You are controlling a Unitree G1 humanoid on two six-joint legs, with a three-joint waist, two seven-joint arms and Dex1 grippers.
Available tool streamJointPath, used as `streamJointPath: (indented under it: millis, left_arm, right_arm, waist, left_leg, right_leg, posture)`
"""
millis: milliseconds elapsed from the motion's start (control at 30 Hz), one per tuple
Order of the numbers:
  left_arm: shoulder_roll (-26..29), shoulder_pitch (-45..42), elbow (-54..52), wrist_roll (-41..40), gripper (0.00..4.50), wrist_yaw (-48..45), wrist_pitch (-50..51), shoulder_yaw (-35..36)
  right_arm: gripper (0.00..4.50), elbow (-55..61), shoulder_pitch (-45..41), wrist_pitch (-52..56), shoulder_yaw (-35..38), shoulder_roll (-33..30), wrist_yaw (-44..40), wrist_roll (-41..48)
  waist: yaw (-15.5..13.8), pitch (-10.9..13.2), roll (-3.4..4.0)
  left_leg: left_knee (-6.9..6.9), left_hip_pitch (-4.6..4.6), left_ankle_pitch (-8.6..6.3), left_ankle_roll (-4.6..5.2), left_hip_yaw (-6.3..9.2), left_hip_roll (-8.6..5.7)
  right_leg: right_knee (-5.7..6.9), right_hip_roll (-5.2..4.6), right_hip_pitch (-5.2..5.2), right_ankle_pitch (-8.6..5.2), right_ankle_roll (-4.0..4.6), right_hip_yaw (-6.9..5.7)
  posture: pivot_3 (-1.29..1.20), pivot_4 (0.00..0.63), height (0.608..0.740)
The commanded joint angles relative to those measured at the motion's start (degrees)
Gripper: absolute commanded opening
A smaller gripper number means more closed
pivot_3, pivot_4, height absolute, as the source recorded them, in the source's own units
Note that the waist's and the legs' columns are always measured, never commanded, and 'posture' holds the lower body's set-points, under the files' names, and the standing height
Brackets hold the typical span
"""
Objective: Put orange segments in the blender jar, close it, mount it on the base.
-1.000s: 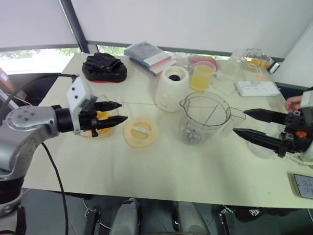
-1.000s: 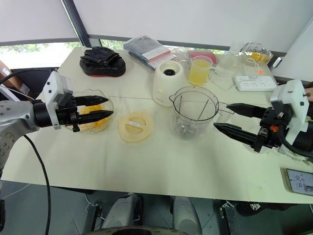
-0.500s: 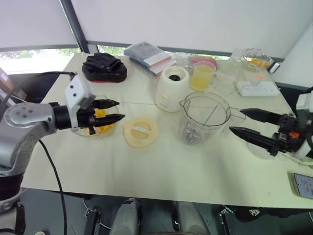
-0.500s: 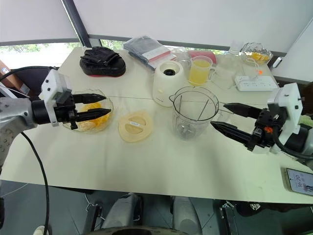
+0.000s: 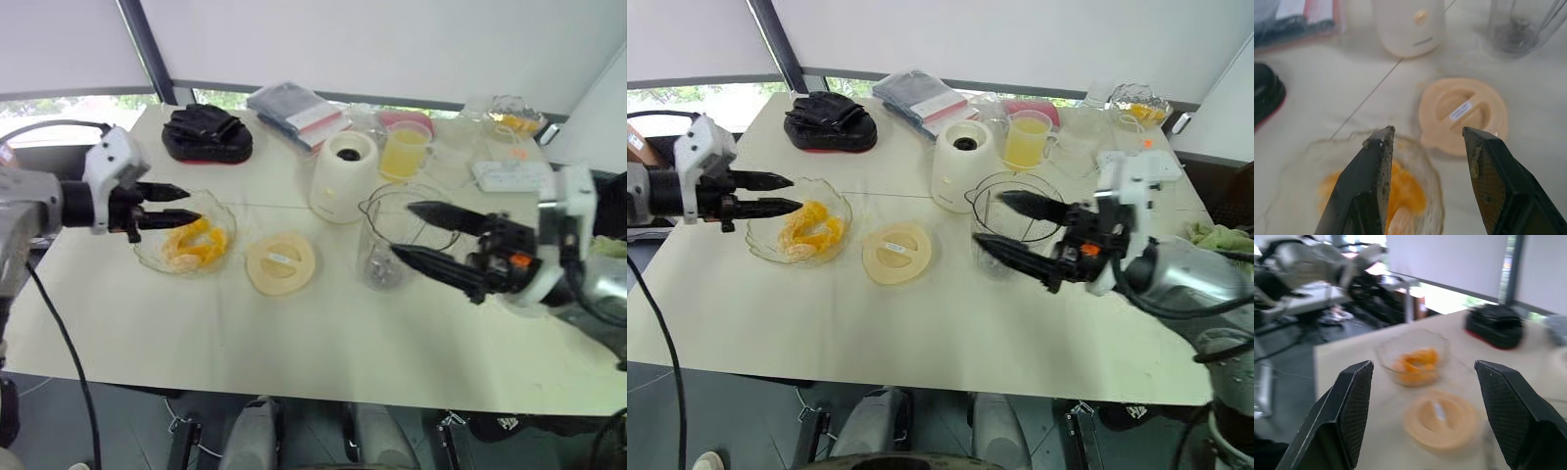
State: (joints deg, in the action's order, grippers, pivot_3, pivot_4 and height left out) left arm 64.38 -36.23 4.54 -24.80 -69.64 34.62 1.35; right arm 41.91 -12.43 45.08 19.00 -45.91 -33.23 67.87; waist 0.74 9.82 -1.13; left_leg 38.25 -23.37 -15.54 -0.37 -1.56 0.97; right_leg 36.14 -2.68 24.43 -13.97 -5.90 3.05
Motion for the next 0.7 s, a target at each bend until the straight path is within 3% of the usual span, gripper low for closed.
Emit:
streamJointPath:
  millis: [33,133,400,700]
  left_arm:
    - [1.91,-3.44,7.11,3.61,2.29,-5.77,-2.97,-2.41]
    - [0.42,-6.04,13.99,6.35,2.29,-8.93,-6.16,-4.71]
    - [-10.56,-14.59,35.92,15.84,2.29,-10.57,-11.12,-11.92]
    - [-18.76,-19.09,54.37,24.80,2.29,-4.90,-24.77,-13.83]
  right_arm:
    - [3.46,1.68,-0.90,-2.27,-2.31,1.39,0.57,-0.30]
    - [3.46,2.07,-0.99,-2.98,-4.25,2.39,1.19,-1.09]
    - [3.46,4.47,0.92,-4.36,-5.48,3.41,4.02,-1.29]
    - [3.46,8.81,5.66,-4.91,-3.23,2.23,9.30,0.88]
  waist:
    - [-0.09,-0.01,-0.02]
    - [-0.09,-0.01,-0.03]
    - [-0.12,-0.05,-0.11]
    - [-0.03,-0.05,-0.18]
  left_leg:
    - [0.00,-0.01,0.00,0.00,-0.03,-0.01]
    - [0.01,-0.03,0.00,0.00,-0.05,-0.01]
    - [0.06,-0.04,0.00,0.01,-0.02,-0.02]
    - [0.05,-0.05,0.00,0.01,0.04,0.00]
  right_leg:
    - [-0.01,-0.01,0.00,0.00,0.00,-0.01]
    - [-0.01,-0.02,0.00,0.00,0.00,-0.01]
    - [0.06,0.01,-0.01,0.05,-0.09,-0.03]
    - [0.08,0.00,0.01,0.14,-0.23,-0.05]
  posture:
    - [0.00,0.150,0.740]
    - [0.00,0.150,0.740]
    - [0.00,0.150,0.740]
    - [0.00,0.150,0.740]
